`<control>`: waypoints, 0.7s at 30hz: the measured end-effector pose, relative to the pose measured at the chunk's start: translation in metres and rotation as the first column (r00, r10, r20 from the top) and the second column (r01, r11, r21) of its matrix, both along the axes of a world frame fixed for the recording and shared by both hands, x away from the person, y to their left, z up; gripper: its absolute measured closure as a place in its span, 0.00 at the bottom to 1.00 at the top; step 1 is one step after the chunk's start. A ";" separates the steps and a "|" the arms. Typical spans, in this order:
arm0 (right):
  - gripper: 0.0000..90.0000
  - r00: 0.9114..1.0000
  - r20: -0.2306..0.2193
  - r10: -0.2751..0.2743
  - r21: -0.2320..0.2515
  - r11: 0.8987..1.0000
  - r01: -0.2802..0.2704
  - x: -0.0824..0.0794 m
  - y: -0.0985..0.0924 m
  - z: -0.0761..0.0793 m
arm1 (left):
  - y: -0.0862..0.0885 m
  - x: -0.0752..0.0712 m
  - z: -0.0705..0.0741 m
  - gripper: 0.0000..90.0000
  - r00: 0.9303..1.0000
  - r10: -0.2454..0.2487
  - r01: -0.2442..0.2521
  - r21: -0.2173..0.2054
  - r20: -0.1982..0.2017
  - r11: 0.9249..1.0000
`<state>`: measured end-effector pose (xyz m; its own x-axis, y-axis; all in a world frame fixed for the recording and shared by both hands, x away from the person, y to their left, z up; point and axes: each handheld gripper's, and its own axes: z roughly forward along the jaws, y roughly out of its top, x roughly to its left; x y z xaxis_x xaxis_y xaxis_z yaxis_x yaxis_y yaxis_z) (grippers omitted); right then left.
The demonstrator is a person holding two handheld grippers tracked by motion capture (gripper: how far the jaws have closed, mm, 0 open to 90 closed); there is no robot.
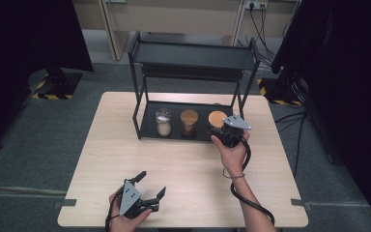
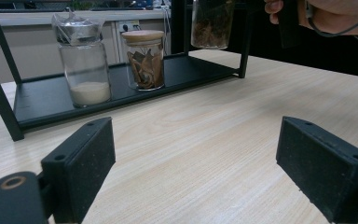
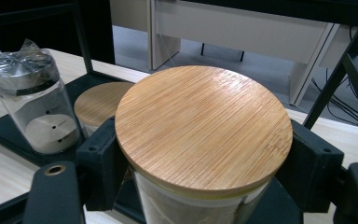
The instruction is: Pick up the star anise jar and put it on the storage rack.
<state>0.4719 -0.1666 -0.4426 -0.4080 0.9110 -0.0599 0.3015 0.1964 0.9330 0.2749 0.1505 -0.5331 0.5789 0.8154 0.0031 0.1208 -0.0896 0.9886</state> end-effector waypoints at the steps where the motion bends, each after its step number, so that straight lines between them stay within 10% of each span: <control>1: 0.29 1.000 -0.001 0.000 -0.003 1.000 0.000 0.001 0.000 0.000 | 0.000 0.000 0.000 0.12 1.000 0.000 0.000 0.001 -0.001 1.000; 21: 0.29 0.999 -0.031 -0.013 -0.007 1.000 0.013 0.027 0.008 -0.003 | 0.000 0.000 0.000 0.12 1.000 -0.003 0.003 -0.002 0.000 1.000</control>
